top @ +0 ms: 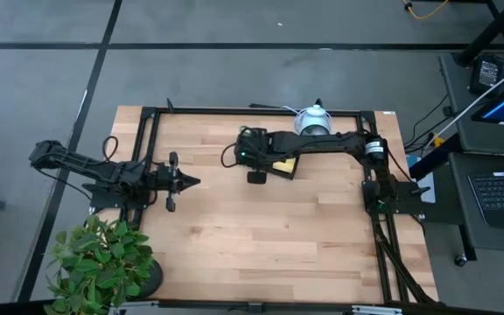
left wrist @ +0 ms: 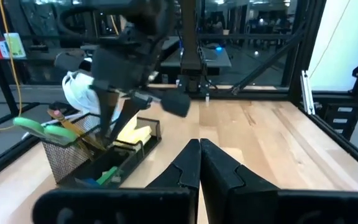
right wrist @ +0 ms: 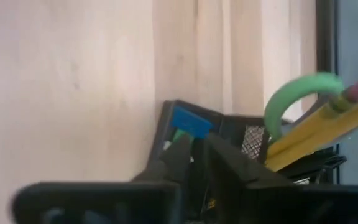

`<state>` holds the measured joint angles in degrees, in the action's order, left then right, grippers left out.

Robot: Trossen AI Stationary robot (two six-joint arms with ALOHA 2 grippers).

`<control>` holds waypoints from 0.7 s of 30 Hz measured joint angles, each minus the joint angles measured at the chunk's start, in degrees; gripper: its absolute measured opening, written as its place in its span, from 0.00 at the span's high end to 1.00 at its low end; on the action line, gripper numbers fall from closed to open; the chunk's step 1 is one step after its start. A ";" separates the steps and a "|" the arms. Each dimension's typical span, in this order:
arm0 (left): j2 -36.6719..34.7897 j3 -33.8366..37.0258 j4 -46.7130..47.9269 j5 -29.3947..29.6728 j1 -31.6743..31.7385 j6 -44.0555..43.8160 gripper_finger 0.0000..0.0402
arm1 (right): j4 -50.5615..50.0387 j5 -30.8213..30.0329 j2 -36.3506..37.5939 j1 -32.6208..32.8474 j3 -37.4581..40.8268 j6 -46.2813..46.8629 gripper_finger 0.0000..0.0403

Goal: Pick and place office supplies into organizer
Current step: Return to Home Position

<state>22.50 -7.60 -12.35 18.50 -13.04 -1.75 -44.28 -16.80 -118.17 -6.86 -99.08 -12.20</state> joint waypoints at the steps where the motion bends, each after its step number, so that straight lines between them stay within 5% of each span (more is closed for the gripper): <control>1: -0.35 0.00 0.06 0.00 0.02 0.46 1.00 | -1.09 0.02 -0.02 0.56 -1.21 0.32 0.89; 4: -1.86 0.00 0.25 0.20 0.00 3.71 1.00 | -2.39 -0.06 0.07 2.38 -4.44 0.56 0.98; 15: -12.91 0.00 8.56 2.02 0.17 9.18 1.00 | -4.21 -0.07 3.48 10.49 -7.35 8.19 0.99; 21: -17.27 1.75 7.44 -2.52 3.03 9.97 1.00 | 7.06 -0.04 7.19 15.50 -1.06 10.46 0.99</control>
<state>5.22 -5.85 -4.91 15.99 -10.01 8.22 -37.22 -16.84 -110.98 8.64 -100.14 -1.74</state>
